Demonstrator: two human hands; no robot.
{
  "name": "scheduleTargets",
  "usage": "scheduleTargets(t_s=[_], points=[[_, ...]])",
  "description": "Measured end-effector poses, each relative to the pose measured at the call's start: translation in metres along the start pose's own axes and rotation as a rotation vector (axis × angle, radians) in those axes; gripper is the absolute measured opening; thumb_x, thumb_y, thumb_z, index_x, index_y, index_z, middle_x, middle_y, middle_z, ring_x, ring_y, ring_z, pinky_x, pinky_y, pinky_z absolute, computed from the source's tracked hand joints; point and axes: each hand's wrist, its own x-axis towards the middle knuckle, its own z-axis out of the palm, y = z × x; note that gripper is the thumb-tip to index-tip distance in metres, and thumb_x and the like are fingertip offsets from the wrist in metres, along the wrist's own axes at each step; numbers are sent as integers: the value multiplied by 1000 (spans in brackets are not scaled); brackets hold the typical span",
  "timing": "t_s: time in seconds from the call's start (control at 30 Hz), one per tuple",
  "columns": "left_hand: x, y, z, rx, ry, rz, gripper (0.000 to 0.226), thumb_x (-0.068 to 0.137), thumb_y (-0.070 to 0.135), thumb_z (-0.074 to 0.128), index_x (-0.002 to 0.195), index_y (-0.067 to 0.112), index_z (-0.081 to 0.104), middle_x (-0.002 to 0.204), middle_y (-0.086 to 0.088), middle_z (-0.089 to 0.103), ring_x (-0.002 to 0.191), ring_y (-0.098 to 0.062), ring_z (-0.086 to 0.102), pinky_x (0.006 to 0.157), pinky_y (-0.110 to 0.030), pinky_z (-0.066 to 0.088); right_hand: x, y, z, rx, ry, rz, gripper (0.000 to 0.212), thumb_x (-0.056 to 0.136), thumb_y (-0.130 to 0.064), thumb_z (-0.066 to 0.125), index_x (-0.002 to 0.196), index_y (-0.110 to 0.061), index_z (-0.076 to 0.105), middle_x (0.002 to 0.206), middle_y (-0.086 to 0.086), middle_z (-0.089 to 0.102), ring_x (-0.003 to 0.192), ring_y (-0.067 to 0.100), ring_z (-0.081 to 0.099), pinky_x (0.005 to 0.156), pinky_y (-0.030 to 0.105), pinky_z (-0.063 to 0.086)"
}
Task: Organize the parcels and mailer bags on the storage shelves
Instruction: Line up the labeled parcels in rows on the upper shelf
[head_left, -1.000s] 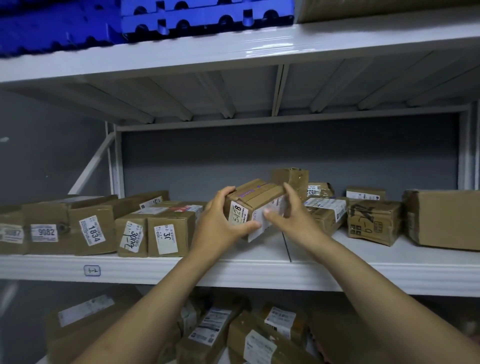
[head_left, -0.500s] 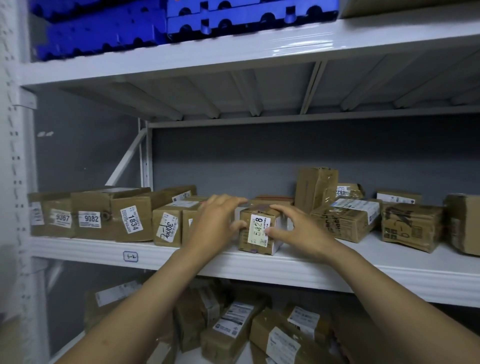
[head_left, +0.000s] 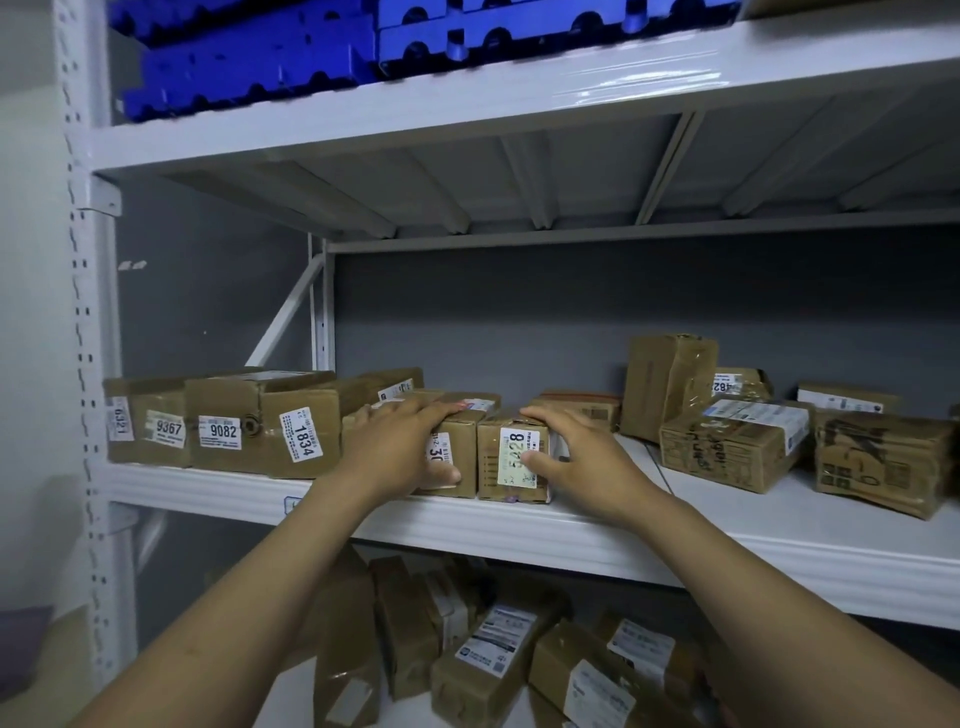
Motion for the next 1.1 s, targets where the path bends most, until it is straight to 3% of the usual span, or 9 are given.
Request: scheduleTargets(t_s=[0.23, 0.4, 0.57, 0.63, 0.7, 0.77, 0.87, 1.1], points=[[2, -6, -2, -12, -16, 14, 84, 74, 61, 68, 145, 45, 25, 152, 8, 33, 138, -21, 32, 111, -52, 21, 5, -3, 7, -49, 7, 3, 49, 92, -38, 58, 138, -33, 43, 142, -9, 46, 125, 10, 43, 98, 22, 35], [3, 4, -5, -15, -45, 35, 82, 78, 60, 65, 147, 42, 25, 153, 6, 33, 138, -22, 32, 110, -48, 29, 4, -8, -2, -163, -75, -39, 54, 95, -45, 50, 145, -35, 32, 149, -8, 37, 132, 13, 39, 101, 31, 37], [12, 33, -24, 12, -40, 74, 75, 80, 64, 59, 144, 34, 36, 142, 2, 46, 130, -22, 41, 105, -40, 36, 3, 2, -23, -153, -167, -15, 67, 93, -57, 46, 151, -35, 19, 155, -6, 31, 139, 17, 33, 110, 39, 35], [20, 49, -32, 1, -26, 84, 71, 82, 63, 58, 143, 33, 39, 141, 1, 47, 128, -22, 44, 102, -39, 40, 6, 13, -41, -188, -165, -4, 65, 93, -56, 45, 150, -30, 25, 154, -3, 34, 140, 18, 33, 112, 37, 32], [32, 68, -36, 19, -15, 93, 66, 85, 61, 55, 143, 32, 41, 144, 0, 45, 129, -23, 44, 102, -38, 41, 8, 27, -64, -303, -159, -29, 53, 95, -48, 49, 142, -23, 43, 145, 0, 47, 133, 20, 43, 106, 31, 35], [48, 89, -36, 53, -11, 98, 62, 88, 58, 55, 142, 31, 43, 145, -1, 44, 130, -24, 43, 101, -37, 39, 6, 48, -85, -437, -171, -21, 36, 93, -41, 53, 123, -22, 59, 127, 3, 59, 118, 24, 53, 93, 32, 42], [76, 123, -27, 90, -16, 107, 59, 89, 54, 56, 142, 31, 43, 146, -2, 42, 131, -25, 41, 102, -38, 39, 1, 83, -113, -584, -210, 72, 25, 87, -44, 50, 100, -27, 64, 111, 1, 63, 103, 26, 58, 81, 40, 51], [150, 187, 29, 8, -135, 52, 54, 91, 46, 58, 139, 25, 46, 139, -8, 45, 125, -30, 47, 97, -39, 41, 4, 140, -146, -601, -218, 142, 38, 89, -56, 49, 111, -29, 63, 119, 0, 61, 107, 25, 58, 84, 40, 50]])
